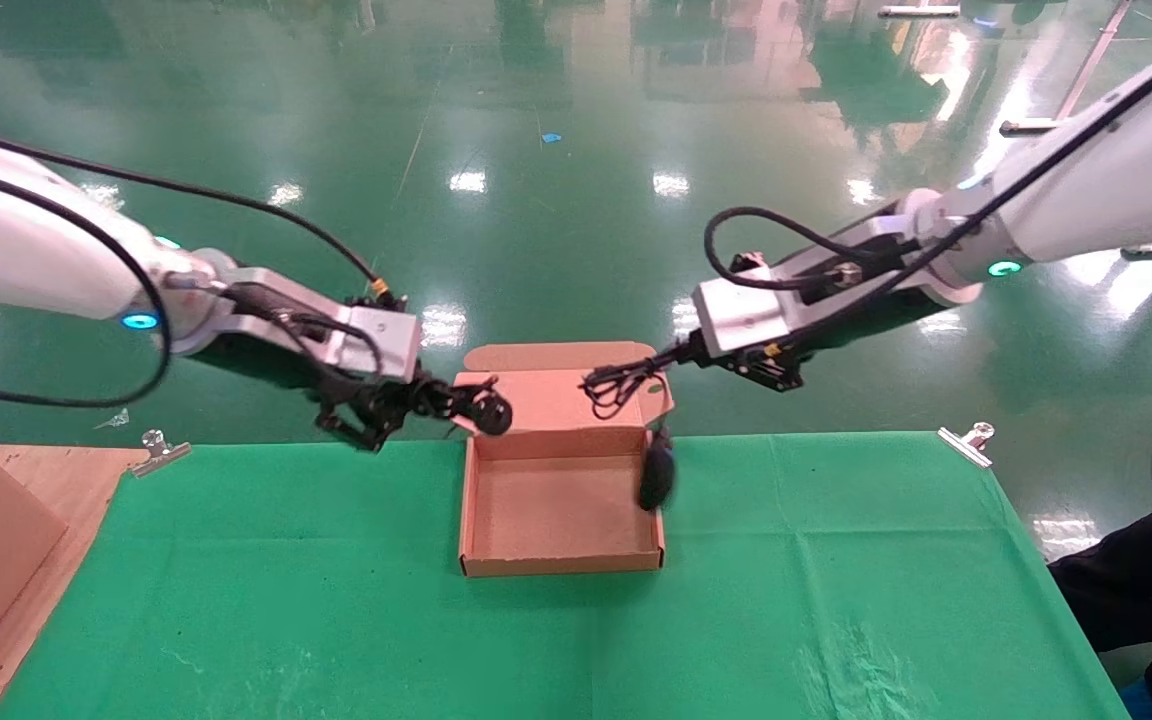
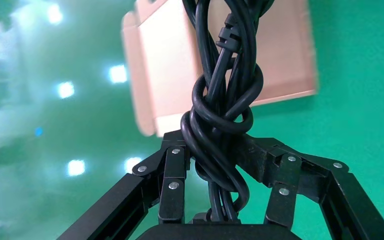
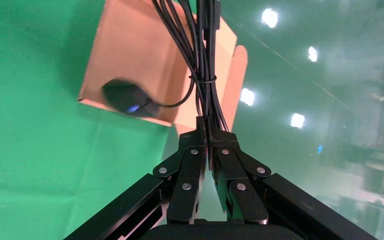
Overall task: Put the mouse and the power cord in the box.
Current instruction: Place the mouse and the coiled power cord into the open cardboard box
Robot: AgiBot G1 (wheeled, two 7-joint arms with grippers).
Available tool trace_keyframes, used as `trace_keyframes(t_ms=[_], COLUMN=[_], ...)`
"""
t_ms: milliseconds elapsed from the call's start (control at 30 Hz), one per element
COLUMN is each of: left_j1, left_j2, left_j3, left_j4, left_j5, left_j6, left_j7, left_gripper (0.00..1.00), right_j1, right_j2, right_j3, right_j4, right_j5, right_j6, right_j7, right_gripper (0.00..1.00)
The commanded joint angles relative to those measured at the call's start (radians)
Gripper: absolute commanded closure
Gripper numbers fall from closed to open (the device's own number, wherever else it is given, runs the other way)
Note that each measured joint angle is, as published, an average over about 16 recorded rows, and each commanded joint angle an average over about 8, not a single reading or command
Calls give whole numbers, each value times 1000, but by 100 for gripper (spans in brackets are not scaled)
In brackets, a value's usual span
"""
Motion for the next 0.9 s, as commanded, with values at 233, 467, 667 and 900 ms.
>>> trace_keyframes(t_ms=[233, 467, 667, 900], left_j1=[67, 202, 315, 358], left_j2=[46, 66, 72, 69], left_j3=[-3, 7, 50, 116], left_j4=[-30, -143, -268, -343], left_j5=[-5, -19, -43, -110], left_j6=[-158, -389, -591, -608], left_j7=[36, 28, -86, -178], left_gripper=[100, 100, 100, 33], right_j1=[-9, -8, -5, -19], right_j2=[-12, 6, 33, 55], right_j3=[3, 3, 3, 3], right_j4=[11, 7, -11, -31], right_j5=[6, 6, 7, 7], right_j6=[65, 121, 88, 54], right_j7=[7, -1, -24, -50], right_gripper=[100, 100, 100, 100])
